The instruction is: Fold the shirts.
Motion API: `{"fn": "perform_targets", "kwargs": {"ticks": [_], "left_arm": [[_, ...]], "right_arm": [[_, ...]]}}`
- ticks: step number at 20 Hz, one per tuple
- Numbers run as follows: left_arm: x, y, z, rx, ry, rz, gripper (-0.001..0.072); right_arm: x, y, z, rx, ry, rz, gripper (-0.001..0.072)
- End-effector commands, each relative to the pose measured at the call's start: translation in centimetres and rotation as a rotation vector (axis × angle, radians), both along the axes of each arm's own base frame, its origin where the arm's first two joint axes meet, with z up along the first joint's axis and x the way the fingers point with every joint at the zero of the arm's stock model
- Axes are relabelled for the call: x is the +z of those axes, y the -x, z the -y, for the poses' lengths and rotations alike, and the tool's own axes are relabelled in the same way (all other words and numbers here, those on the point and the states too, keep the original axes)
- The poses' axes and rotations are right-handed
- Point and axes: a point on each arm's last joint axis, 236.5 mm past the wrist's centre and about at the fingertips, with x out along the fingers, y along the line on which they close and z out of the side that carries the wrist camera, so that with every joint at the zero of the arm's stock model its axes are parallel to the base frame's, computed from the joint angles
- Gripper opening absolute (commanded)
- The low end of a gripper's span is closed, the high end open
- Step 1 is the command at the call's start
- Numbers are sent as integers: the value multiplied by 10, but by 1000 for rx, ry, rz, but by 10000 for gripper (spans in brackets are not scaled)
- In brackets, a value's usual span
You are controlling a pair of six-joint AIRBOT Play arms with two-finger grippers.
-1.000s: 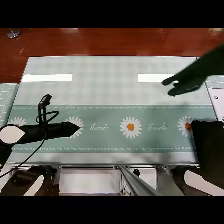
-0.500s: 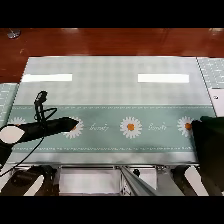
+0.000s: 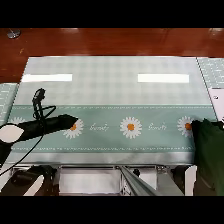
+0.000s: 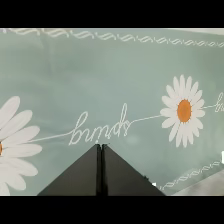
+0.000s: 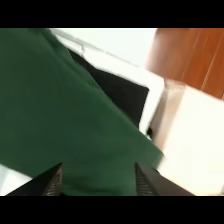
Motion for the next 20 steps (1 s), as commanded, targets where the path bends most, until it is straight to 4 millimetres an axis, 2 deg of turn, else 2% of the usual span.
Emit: {"fn": "perform_targets", "kwargs": {"ticks": [1, 2, 3, 4, 5, 6, 7, 8, 9, 10, 11, 12, 13, 15, 16, 17, 18, 20], "left_arm": [[33, -23, -4, 13, 0, 64, 26], [56, -37, -6, 8, -2, 104, 25], [83, -52, -9, 1, -4, 146, 25], [116, -69, -11, -10, -7, 198, 25], [150, -85, -10, -24, -5, 246, 25], [184, -98, -5, -53, -5, 295, 24], [214, -107, 5, -99, -5, 333, 24], [233, -112, 14, -144, -21, 361, 24], [241, -116, 23, -190, -61, 376, 24], [234, -118, 29, -206, -106, 355, 24], [218, -117, 35, -204, -135, 303, 24], [194, -112, 43, -230, -172, 243, 25], [163, -105, 48, -266, -219, 187, 24], [93, -94, 39, -285, -322, 51, 25], [56, -86, 26, -275, -371, -37, 25], [31, -80, 14, -261, -396, -109, 26], [17, -75, 6, -243, -389, -172, 26], [14, -78, 0, -221, -381, -181, 26]], "right_arm": [[22, -77, 16, 182, -10, 208, 525], [43, -125, 12, 277, -50, 354, 391], [72, -179, -4, 421, -96, 527, 243], [104, -224, -24, 556, -126, 676, 105], [137, -264, -51, 701, -140, 800, 24], [157, -292, -77, 807, -146, 868, 24], [164, -315, -110, 918, -159, 886, 24], [155, -329, -145, 1022, -188, 858, 24], [130, -337, -181, 1136, -215, 762, 24], [94, -339, -213, 1252, -220, 621, 24], [53, -336, -235, 1349, -207, 470, 24], [9, -328, -254, 1424, -197, 321, 24], [-37, -318, -265, 1433, -189, 185, 24], [-110, -296, -264, 1341, -211, -7, 24], [-135, -286, -258, 1291, -237, -74, 24], [-153, -277, -250, 1257, -253, -138, 24], [-160, -273, -244, 1238, -262, -174, 24], [-161, -275, -238, 1230, -251, -182, 24]]}}
